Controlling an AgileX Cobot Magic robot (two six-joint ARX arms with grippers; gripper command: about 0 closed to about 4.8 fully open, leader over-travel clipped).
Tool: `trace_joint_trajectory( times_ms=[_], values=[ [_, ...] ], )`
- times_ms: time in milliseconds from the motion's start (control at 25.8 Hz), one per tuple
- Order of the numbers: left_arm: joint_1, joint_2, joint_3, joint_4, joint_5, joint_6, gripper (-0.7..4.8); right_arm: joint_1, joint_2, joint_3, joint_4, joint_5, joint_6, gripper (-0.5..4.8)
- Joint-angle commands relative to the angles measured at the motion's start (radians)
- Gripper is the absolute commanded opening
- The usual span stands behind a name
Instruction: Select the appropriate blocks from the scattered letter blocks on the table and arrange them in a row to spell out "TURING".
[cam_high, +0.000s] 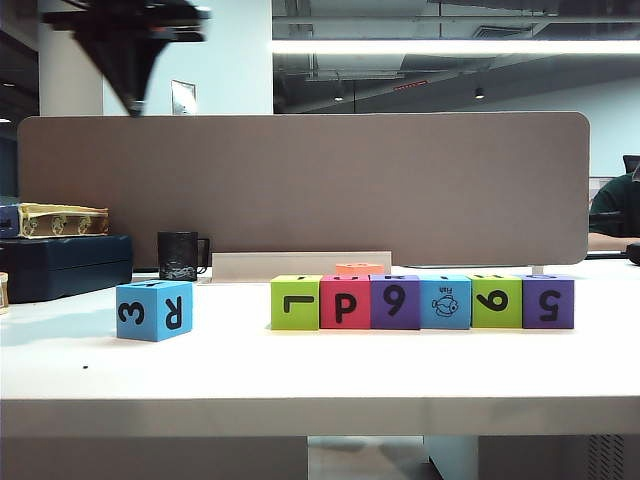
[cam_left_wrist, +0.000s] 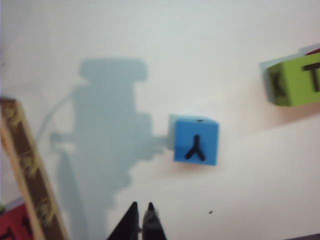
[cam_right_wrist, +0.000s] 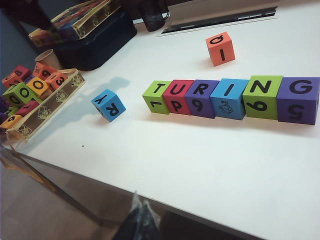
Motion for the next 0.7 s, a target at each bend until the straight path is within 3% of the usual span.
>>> trace_joint_trajectory(
  times_ms=[39,233,698],
  values=[
    [0.022,-0.052,-0.031,-0.005,-0.003,0.009,0.11,-0.001,0.002,0.006,0.016,-0.002,-0.003,-0.01],
    [0.029,-0.119,-0.039,-0.019,-0.048,0.012,0.11,-0.001,0.002,0.006,0.016,-0.002,-0.002,-0.01],
    [0.028,-0.169,-0.038,-0.026,-0.047,-0.008,0.12,-0.001,0.001,0.005,0.016,-0.003,-0.002,-0.01]
  ],
)
